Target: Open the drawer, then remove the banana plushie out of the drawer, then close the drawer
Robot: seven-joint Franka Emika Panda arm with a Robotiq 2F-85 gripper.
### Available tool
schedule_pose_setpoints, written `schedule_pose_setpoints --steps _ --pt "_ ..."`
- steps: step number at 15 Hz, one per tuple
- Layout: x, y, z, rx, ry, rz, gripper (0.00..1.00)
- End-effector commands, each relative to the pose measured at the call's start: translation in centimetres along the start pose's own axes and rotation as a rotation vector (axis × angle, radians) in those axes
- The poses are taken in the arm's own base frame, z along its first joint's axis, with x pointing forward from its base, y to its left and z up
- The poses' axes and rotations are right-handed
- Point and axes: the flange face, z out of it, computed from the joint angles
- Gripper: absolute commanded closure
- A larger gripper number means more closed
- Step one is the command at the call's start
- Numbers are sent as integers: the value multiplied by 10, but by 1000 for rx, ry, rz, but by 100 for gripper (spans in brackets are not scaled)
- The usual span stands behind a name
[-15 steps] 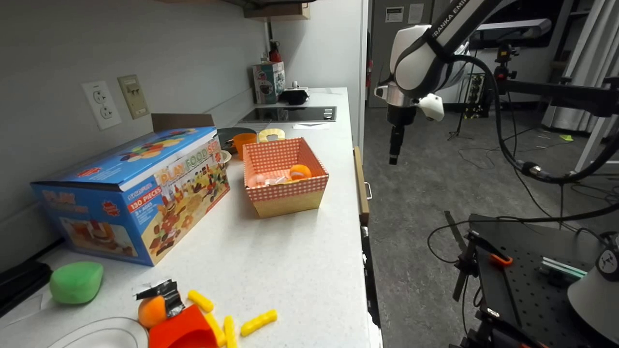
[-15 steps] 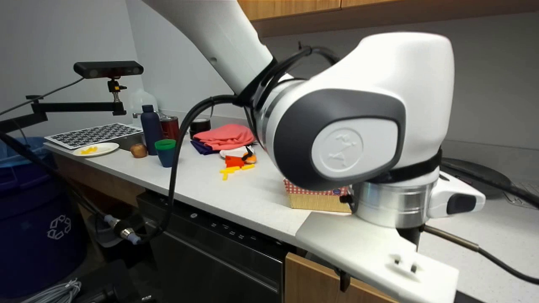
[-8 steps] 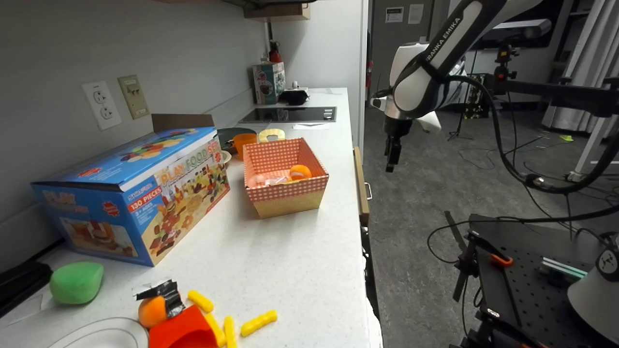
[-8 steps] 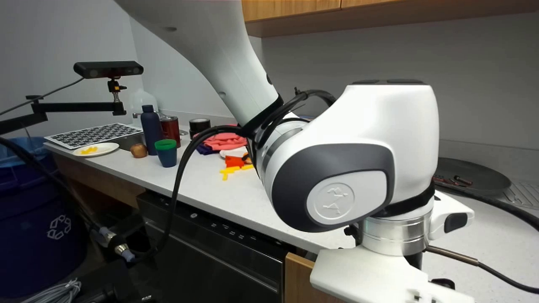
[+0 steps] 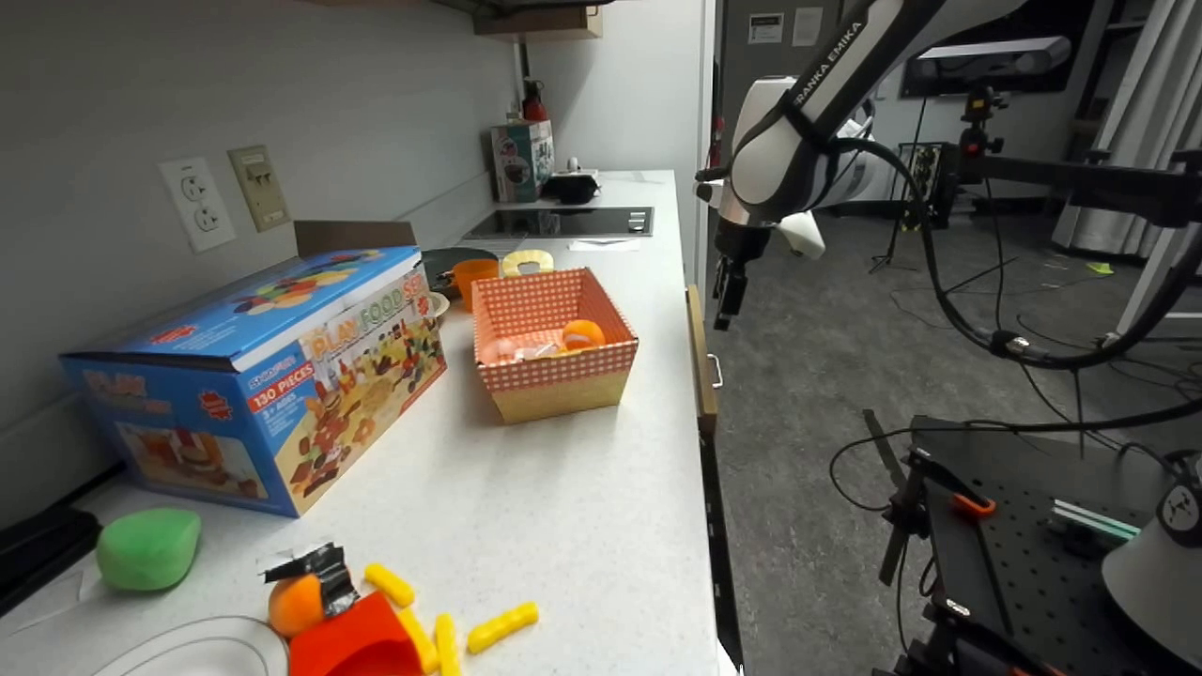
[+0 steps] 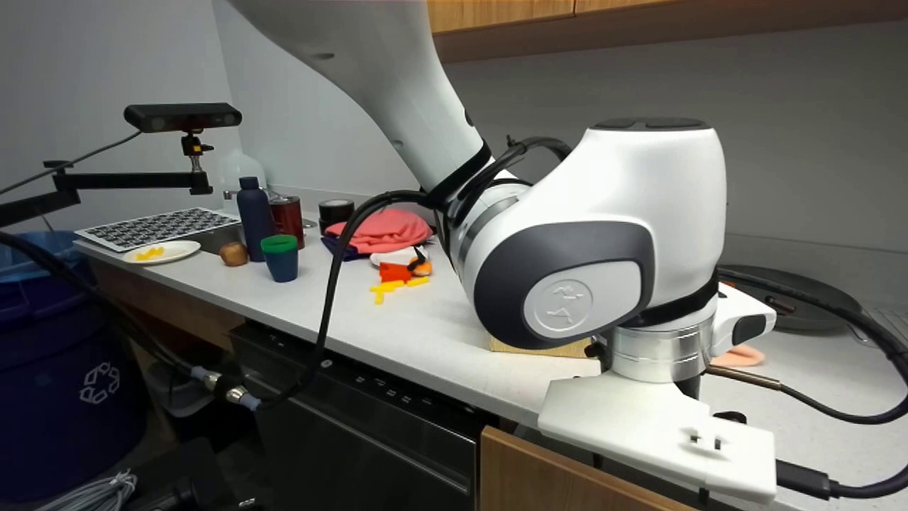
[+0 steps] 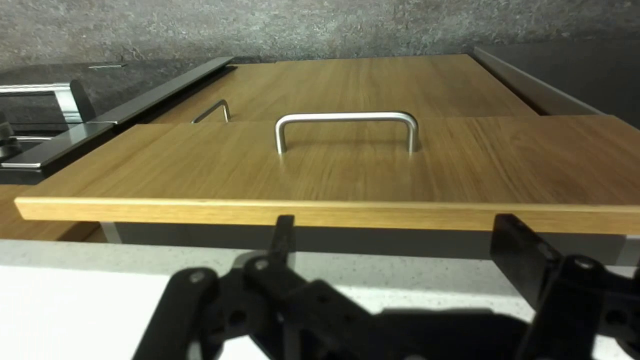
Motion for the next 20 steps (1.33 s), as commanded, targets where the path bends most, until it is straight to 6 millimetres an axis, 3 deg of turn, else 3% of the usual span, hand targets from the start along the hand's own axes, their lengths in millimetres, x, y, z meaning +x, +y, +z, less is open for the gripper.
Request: schedule_pose_setpoints --steps 1,4,5,11,17,20 --pt "0 0 0 0 -2 2 0" --pt "-2 3 5 -5 15 22 0" --pt "-11 22 25 -10 16 35 0" --pt "-34 59 52 -28 62 97 0" --pt "-28 65 50 -13 64 93 0" --pt "-39 69 67 5 43 124 0"
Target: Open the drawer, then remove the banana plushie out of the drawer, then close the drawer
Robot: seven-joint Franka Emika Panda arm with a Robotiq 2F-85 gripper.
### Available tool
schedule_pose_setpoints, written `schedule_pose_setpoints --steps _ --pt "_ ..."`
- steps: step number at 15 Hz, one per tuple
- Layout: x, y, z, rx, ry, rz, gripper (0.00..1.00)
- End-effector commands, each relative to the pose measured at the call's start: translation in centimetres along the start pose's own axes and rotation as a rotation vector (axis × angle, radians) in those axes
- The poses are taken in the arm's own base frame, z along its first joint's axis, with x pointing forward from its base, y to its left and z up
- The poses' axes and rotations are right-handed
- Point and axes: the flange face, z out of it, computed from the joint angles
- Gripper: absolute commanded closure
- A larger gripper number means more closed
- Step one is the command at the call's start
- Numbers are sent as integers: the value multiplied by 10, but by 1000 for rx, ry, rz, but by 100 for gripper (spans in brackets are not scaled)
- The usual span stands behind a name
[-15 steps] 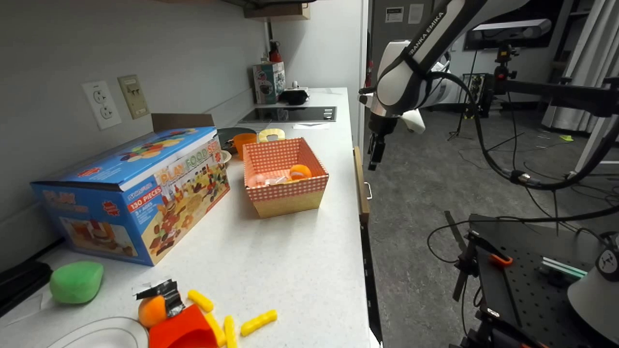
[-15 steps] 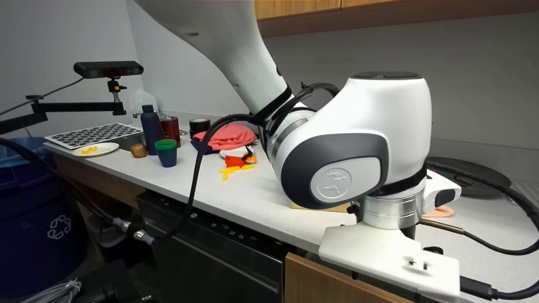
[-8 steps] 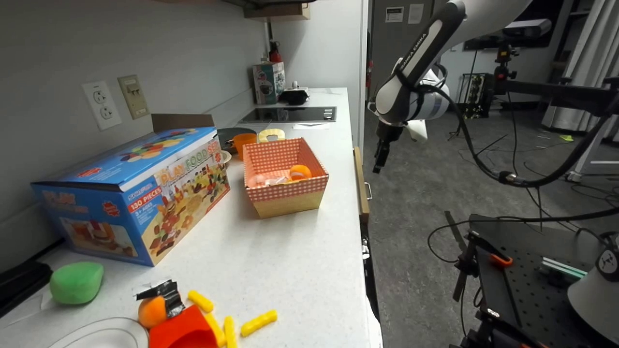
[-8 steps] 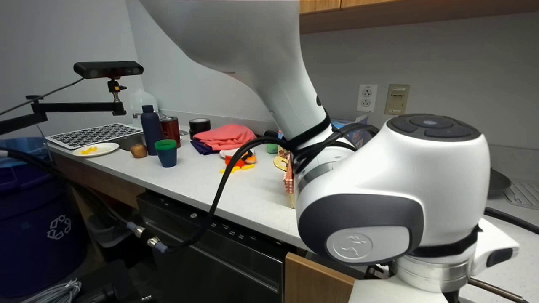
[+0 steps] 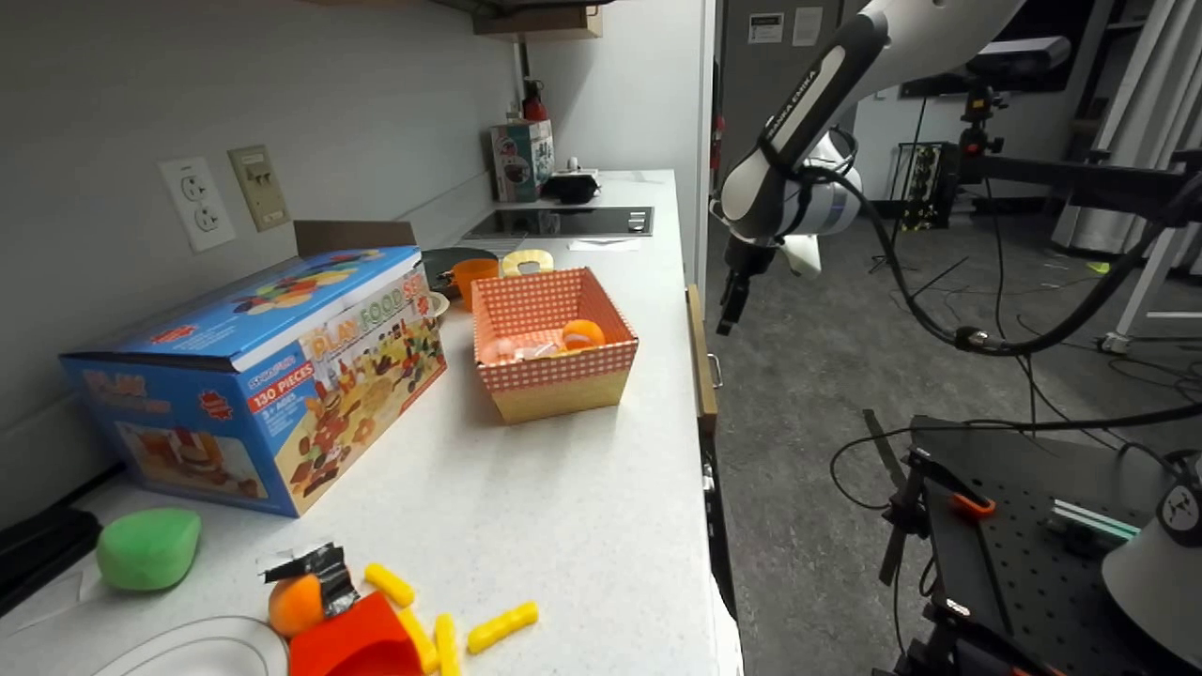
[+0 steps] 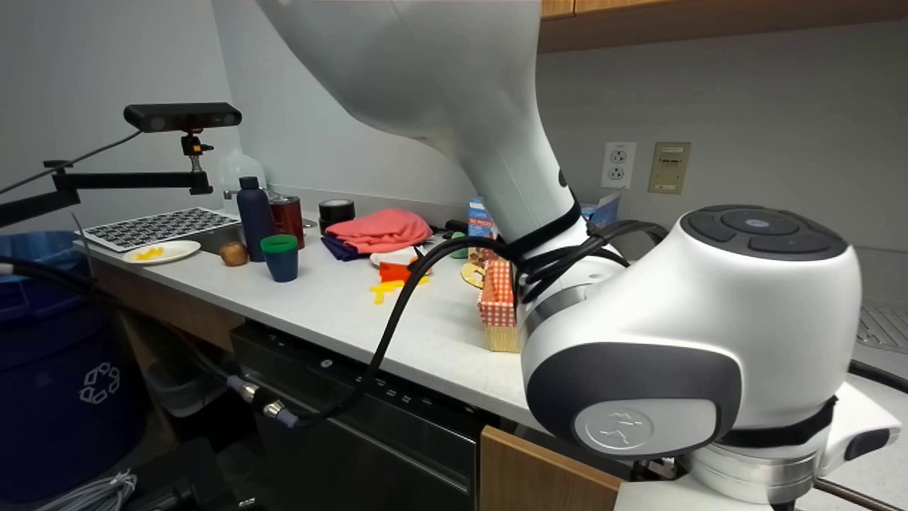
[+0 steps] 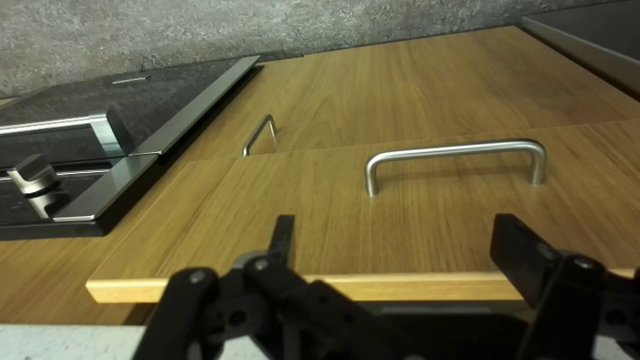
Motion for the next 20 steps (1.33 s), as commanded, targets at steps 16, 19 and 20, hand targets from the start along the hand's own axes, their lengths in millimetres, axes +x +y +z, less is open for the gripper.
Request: schedule_pose_setpoints --steps 16,19,20 --pt "-25 43 89 183 53 400 0" --pt "-25 44 99 191 51 424 0" --pt "-26 44 102 189 47 428 0"
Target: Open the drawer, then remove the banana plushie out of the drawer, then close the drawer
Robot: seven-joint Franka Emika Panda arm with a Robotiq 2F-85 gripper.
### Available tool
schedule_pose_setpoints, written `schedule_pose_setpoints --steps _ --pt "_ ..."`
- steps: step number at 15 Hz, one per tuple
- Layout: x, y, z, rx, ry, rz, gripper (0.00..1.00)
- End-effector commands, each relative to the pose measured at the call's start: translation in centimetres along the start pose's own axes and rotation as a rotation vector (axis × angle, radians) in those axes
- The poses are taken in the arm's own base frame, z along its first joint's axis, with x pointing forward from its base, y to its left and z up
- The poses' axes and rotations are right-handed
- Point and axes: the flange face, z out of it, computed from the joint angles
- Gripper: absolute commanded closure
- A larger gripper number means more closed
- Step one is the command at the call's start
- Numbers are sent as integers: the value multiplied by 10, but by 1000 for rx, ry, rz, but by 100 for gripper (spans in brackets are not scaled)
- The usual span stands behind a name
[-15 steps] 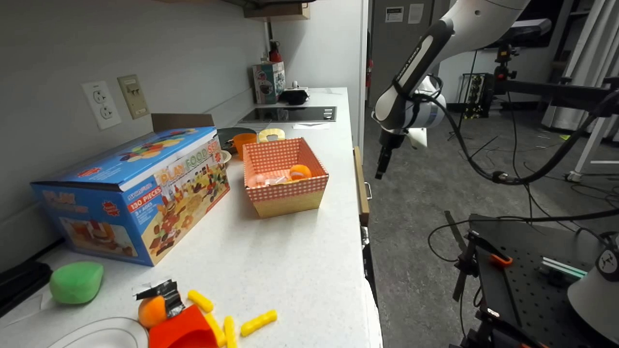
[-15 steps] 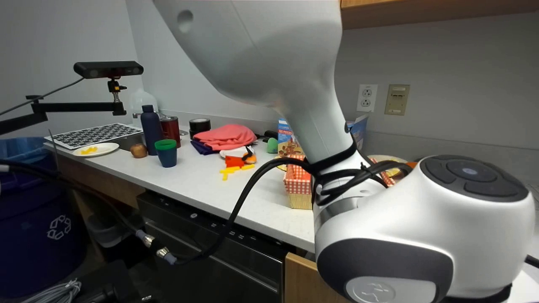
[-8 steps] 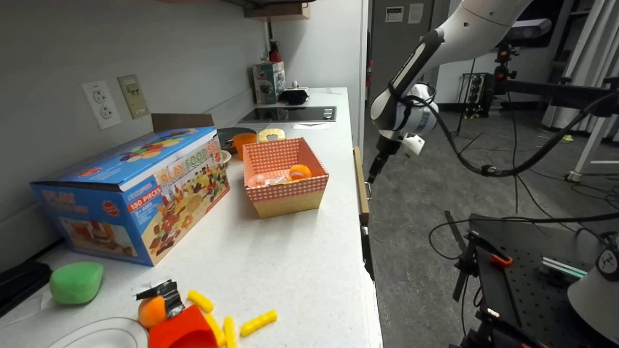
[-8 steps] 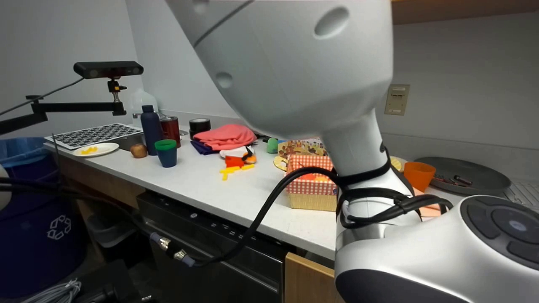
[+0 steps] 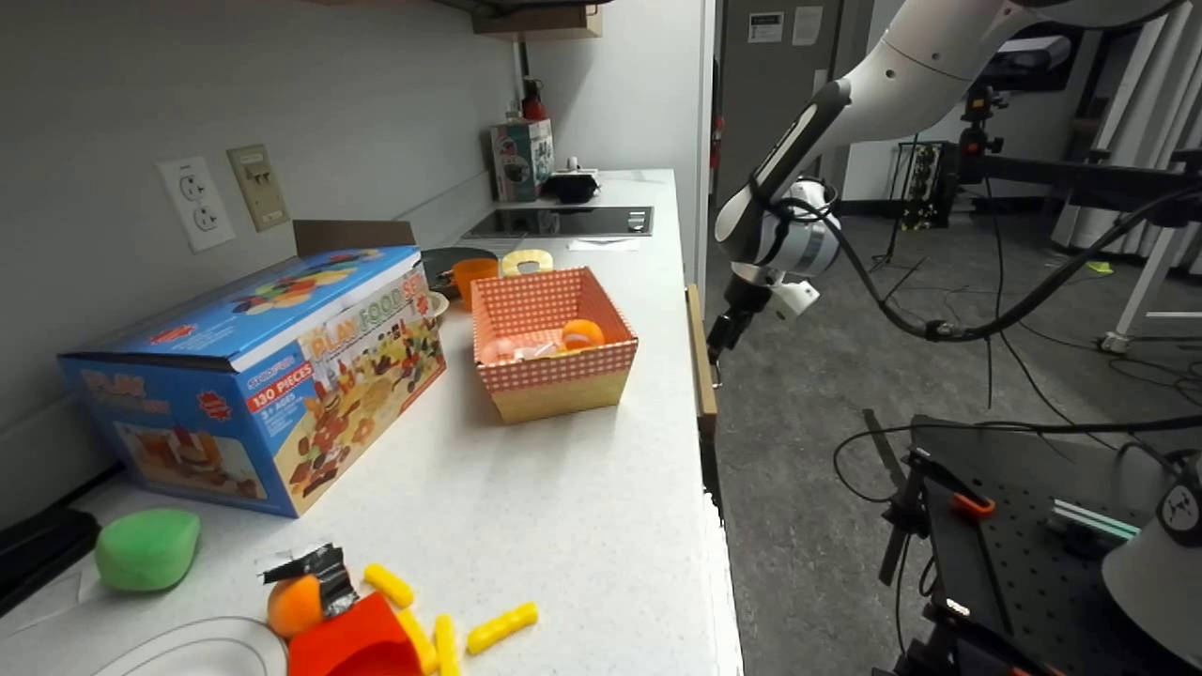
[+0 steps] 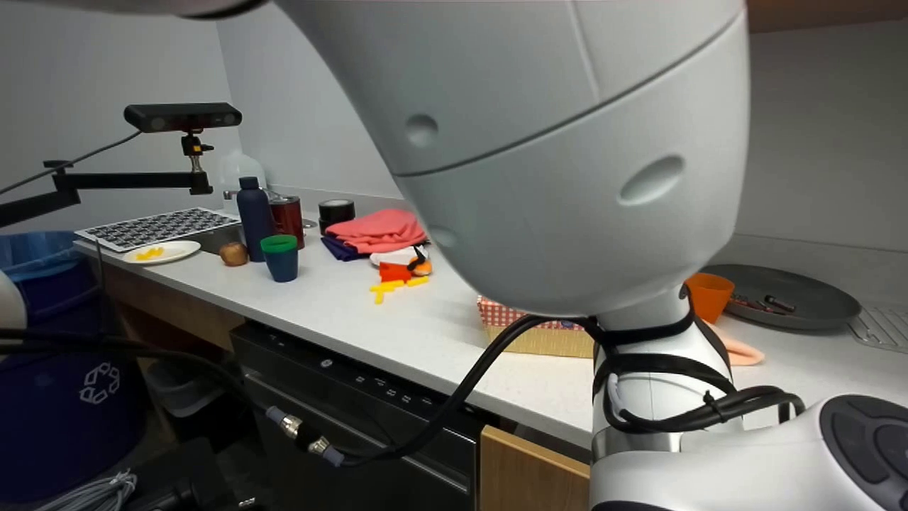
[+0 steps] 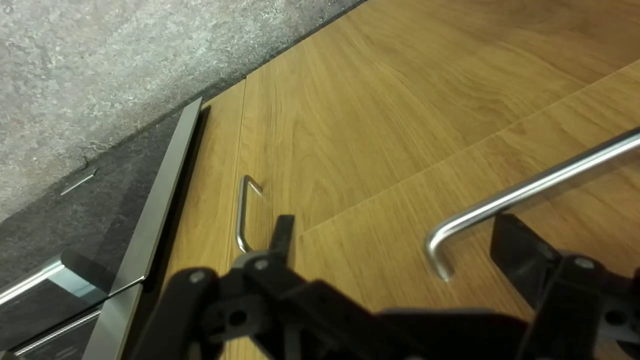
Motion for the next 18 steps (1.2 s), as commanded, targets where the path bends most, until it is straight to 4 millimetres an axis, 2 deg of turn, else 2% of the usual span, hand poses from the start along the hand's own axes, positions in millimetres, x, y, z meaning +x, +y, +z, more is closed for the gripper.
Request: schedule_pose_setpoints --steps 1,7,14,18 --pt "6 7 10 19 2 32 0" --pt "-13 15 10 -32 -50 67 0" --pt "-59 25 -20 -68 -167 72 0" --pt "-79 33 -31 -62 -206 56 0"
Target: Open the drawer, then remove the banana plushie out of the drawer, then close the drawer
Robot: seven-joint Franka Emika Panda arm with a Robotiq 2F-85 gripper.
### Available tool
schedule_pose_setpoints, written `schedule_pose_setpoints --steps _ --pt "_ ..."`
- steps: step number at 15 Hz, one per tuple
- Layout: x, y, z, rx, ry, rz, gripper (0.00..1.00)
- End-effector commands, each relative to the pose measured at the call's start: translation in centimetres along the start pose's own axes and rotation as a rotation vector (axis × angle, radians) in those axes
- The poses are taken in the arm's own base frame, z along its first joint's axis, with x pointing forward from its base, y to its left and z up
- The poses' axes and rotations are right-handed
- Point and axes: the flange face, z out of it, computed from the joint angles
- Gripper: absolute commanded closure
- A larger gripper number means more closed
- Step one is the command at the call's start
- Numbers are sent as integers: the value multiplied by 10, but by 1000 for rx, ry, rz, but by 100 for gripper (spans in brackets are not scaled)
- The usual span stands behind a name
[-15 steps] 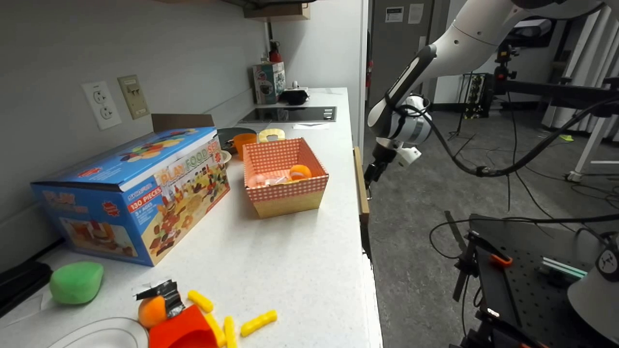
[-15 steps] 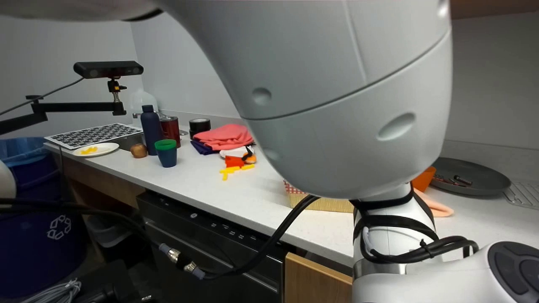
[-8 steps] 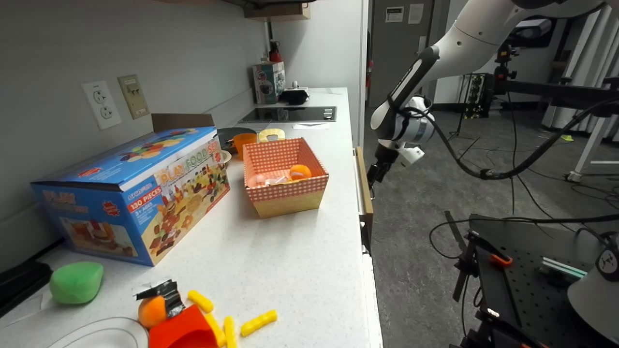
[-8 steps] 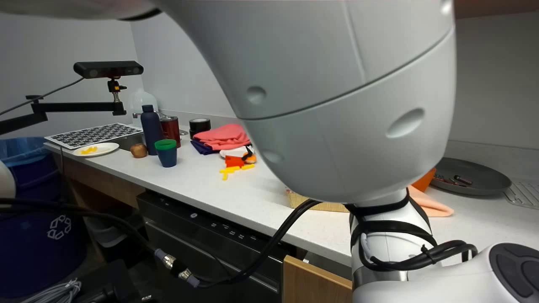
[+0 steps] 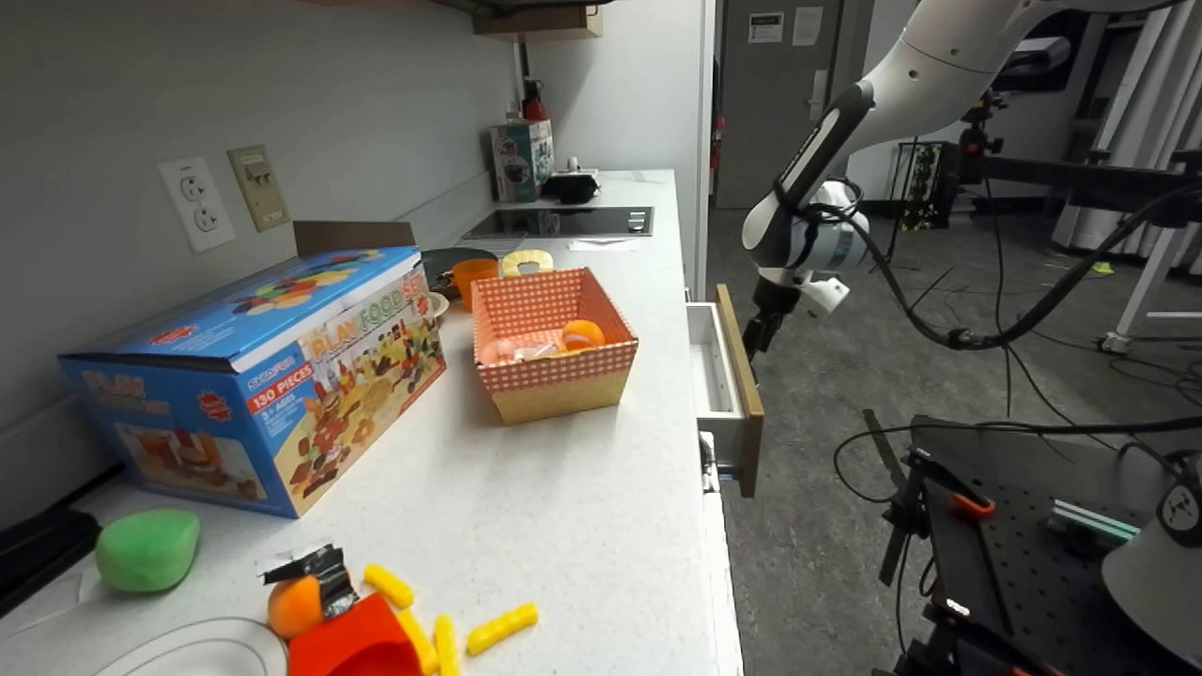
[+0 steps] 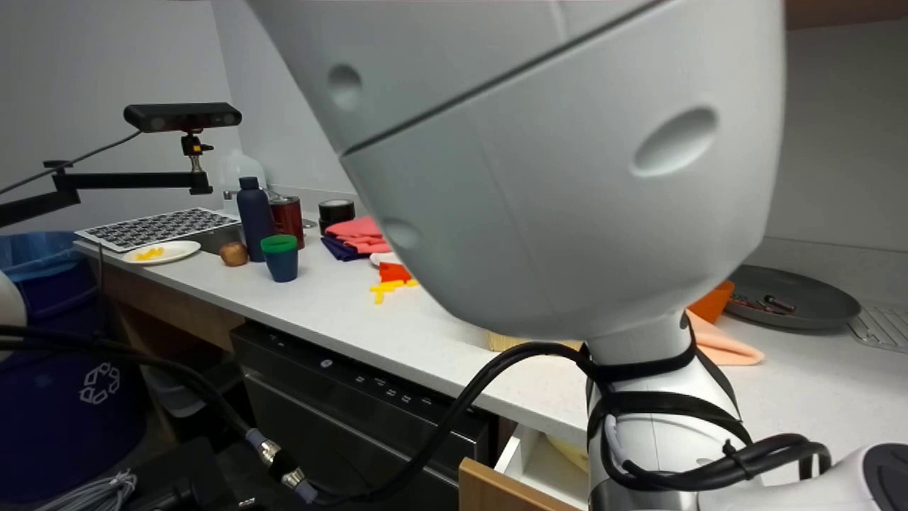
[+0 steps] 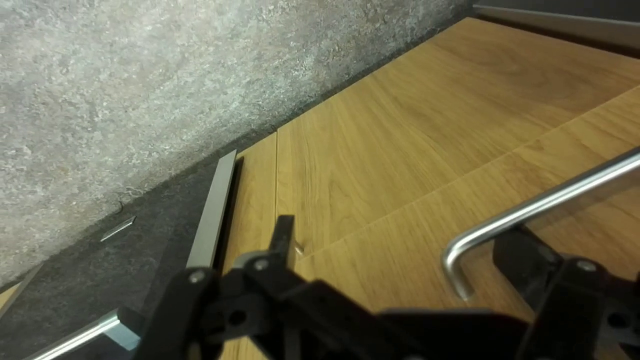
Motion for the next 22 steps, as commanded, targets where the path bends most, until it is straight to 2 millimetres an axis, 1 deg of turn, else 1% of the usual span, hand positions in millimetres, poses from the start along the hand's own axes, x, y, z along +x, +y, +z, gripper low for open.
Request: schedule_pose_setpoints --steps 1,3,6,9,10,12,14,16,18,22 --pt "-47 7 -19 -22 -119 41 0" --pt "-49 6 -26 -16 -105 6 0" --pt "-38 4 -35 -7 -34 -106 0" --pt "-32 2 -44 -18 51 -178 0" --pt "-26 -1 -50 -13 84 -202 0" --pt "-14 -9 -66 9 150 -246 0" --pt "-4 -15 -78 42 197 -267 0" --pt "1 -23 -87 39 198 -281 0" --pt "7 -37 -100 22 193 -309 0" --pt "23 -61 -115 13 175 -381 0"
